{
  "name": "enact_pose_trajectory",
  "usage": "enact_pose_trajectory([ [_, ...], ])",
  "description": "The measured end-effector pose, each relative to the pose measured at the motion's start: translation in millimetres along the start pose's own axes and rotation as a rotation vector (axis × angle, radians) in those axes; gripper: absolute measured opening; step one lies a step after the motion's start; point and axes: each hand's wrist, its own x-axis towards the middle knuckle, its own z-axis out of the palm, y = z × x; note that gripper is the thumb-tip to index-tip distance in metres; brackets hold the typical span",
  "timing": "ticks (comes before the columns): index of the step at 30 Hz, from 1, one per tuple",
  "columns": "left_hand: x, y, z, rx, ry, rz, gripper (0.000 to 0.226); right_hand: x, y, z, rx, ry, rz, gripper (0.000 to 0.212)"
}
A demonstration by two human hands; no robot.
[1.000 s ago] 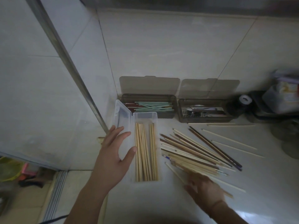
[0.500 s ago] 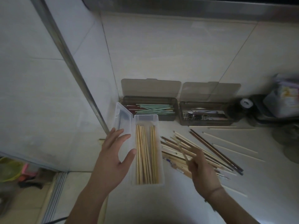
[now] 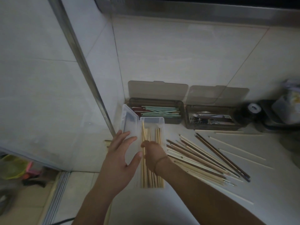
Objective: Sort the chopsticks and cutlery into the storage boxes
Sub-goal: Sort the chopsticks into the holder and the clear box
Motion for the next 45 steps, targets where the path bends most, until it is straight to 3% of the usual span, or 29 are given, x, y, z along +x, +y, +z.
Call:
enact_pose_trajectory([
  [6, 0, 0, 1, 0.004, -0.001, 0.000, 0.052, -1, 7, 21, 0.007, -0.076, 0.076, 0.049],
  [10, 1, 0, 0, 0.021, -0.001, -0.012, 0.053, -15, 10, 17, 0.034, -0.069, 0.016, 0.044],
  [12, 1, 1, -1, 0.013, -0.002, -0.017, 0.053, -33, 15, 11, 0.072, 0.041, -0.104, 0.034],
  [15, 1, 2, -4, 0.020, -0.017, -0.039, 0.057, -65, 43, -5, 0.042, 0.329, -0.262, 0.019],
  [19, 0, 3, -4, 0.019, -0.028, -0.046, 0.058, -91, 112, -20, -0.003, 0.539, -0.029, 0.011],
  [23, 0, 6, -2, 0.020, -0.030, -0.026, 0.058, -114, 161, -5, -0.177, 0.386, 0.229, 0.007],
  [29, 1, 8, 1, 0.016, -0.025, 0.006, 0.055, -121, 174, 13, -0.222, 0.388, 0.239, 0.015],
  [35, 0, 9, 1, 0.011, -0.020, 0.010, 0.055, -122, 171, 10, -0.235, 0.279, 0.162, 0.020],
  [38, 0, 11, 0, 0.025, -0.026, 0.000, 0.056, -118, 174, -1, -0.223, 0.371, 0.188, 0.013],
  [41, 0, 12, -1, 0.034, -0.033, -0.001, 0.058, -103, 181, -17, -0.201, 0.474, 0.242, 0.022],
  [45, 0, 11, -2, 0.016, -0.034, -0.008, 0.059, -92, 183, -19, -0.229, 0.416, 0.260, 0.022],
])
